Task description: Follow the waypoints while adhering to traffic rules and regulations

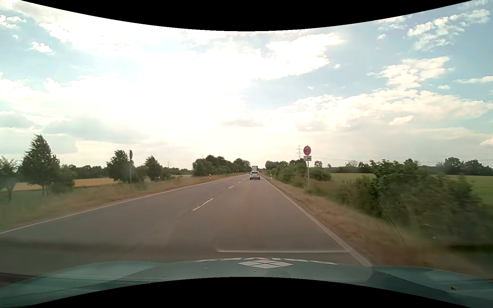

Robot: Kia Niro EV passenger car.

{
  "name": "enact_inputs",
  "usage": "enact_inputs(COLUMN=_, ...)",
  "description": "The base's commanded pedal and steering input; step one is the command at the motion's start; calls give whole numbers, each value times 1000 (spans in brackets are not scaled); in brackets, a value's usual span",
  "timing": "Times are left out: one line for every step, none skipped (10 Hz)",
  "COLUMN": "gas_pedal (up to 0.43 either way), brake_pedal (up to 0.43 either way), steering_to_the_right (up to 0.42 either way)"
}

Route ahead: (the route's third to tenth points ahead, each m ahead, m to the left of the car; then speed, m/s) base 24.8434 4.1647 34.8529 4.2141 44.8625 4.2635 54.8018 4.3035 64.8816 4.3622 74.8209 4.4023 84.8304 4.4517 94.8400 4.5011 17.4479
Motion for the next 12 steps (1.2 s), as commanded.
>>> enact_inputs(gas_pedal=197, brake_pedal=0, steering_to_the_right=-1)
enact_inputs(gas_pedal=197, brake_pedal=0, steering_to_the_right=-1)
enact_inputs(gas_pedal=197, brake_pedal=0, steering_to_the_right=-1)
enact_inputs(gas_pedal=197, brake_pedal=0, steering_to_the_right=-1)
enact_inputs(gas_pedal=197, brake_pedal=0, steering_to_the_right=-1)
enact_inputs(gas_pedal=189, brake_pedal=0, steering_to_the_right=-1)
enact_inputs(gas_pedal=189, brake_pedal=0, steering_to_the_right=-2)
enact_inputs(gas_pedal=189, brake_pedal=0, steering_to_the_right=-2)
enact_inputs(gas_pedal=189, brake_pedal=0, steering_to_the_right=-2)
enact_inputs(gas_pedal=189, brake_pedal=0, steering_to_the_right=-2)
enact_inputs(gas_pedal=189, brake_pedal=0, steering_to_the_right=-1)
enact_inputs(gas_pedal=189, brake_pedal=0, steering_to_the_right=-1)
